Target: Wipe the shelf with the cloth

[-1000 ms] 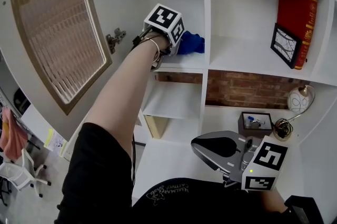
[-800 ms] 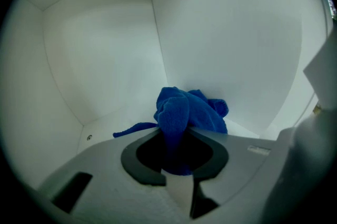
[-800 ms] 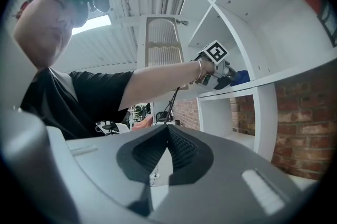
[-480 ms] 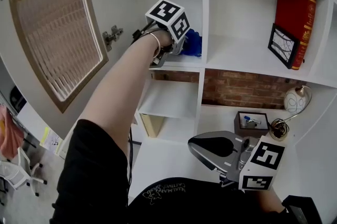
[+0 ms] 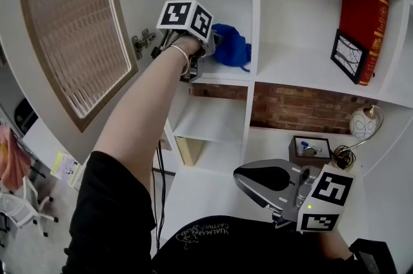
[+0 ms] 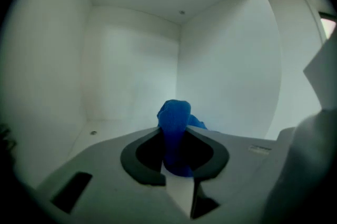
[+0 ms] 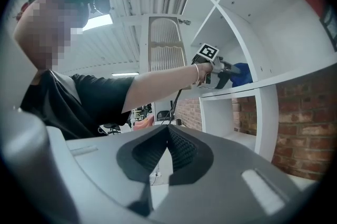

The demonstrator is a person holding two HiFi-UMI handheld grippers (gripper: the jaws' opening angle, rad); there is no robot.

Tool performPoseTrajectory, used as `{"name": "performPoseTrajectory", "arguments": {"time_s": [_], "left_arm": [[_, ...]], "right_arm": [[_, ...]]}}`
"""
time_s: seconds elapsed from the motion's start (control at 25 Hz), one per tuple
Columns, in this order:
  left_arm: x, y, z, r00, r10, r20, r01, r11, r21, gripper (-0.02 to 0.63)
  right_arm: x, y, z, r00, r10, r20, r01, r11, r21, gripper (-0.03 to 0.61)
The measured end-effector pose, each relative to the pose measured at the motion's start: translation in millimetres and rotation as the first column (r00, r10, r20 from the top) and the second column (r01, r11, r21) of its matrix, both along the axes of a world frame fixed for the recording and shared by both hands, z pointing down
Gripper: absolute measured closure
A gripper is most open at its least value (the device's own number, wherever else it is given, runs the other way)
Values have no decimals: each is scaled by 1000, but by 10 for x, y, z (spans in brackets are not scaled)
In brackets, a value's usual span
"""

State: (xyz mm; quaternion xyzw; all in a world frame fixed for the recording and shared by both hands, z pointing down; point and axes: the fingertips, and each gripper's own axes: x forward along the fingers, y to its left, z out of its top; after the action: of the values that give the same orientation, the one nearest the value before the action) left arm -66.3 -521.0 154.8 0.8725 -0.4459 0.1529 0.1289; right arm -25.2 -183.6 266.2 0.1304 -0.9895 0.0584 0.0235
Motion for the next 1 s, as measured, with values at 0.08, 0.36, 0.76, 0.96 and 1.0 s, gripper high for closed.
{"name": "performPoseTrajectory", "arguments": {"time_s": [0.08, 0.36, 0.76, 0.96, 1.0], "left_arm": [[-325, -76, -105, 987, -162, -6, 162, 984, 79, 549], [-834, 8, -35, 826, -352, 439, 250, 929, 274, 545], [-1004, 82, 403, 794, -280, 540, 286, 955, 75, 561], [-931, 131, 413, 876, -255, 409, 289, 957, -22, 561], [-890, 148, 419, 887, -238, 396, 275, 961, -39, 561]], "right_arm": [[-3, 25, -13, 1000, -8, -4, 8, 1000, 4, 569], [-54, 124, -41, 999, -41, -18, 42, 998, 38, 569], [-29, 134, -18, 998, -65, -10, 65, 997, 29, 569], [-55, 136, -3, 997, -77, -8, 77, 997, 21, 569], [-64, 133, -1, 997, -78, -8, 78, 997, 19, 569]]}}
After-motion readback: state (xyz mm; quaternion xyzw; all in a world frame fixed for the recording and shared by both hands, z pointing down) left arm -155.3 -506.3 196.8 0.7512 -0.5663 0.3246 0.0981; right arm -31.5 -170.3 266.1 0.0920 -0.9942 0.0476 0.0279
